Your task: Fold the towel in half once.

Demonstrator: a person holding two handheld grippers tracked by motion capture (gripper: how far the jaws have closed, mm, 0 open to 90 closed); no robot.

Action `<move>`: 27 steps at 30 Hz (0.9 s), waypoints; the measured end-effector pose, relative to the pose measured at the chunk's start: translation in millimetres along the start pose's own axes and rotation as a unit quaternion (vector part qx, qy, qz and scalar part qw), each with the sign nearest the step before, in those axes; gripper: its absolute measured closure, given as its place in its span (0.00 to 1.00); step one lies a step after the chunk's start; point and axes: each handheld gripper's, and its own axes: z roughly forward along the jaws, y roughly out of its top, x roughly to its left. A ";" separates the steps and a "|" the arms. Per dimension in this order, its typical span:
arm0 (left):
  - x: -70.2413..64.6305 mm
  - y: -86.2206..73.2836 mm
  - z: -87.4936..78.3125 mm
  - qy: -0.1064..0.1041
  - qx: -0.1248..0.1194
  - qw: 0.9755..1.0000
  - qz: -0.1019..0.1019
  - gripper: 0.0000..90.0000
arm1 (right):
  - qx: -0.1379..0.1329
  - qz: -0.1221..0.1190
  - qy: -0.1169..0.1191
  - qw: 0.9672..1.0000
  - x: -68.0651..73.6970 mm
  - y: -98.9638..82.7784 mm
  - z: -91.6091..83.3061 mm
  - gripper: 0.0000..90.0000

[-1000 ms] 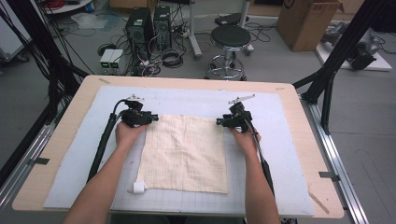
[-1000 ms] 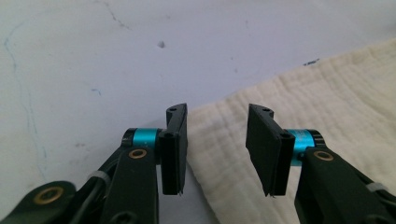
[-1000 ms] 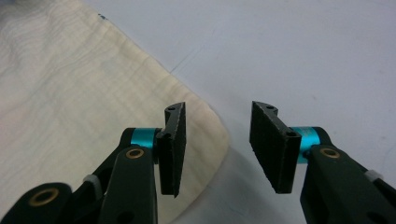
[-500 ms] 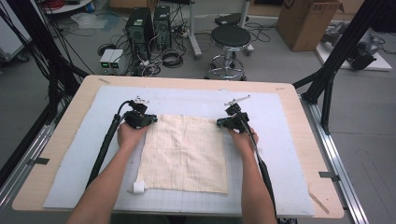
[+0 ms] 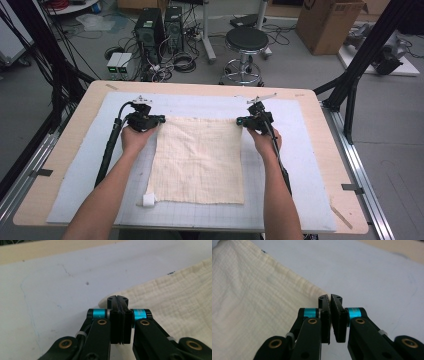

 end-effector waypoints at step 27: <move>-3.5 -6.3 -45.6 -0.049 -0.047 0.998 0.009 0.99 | -0.036 -0.001 0.080 0.996 8.5 0.1 -39.3 0.96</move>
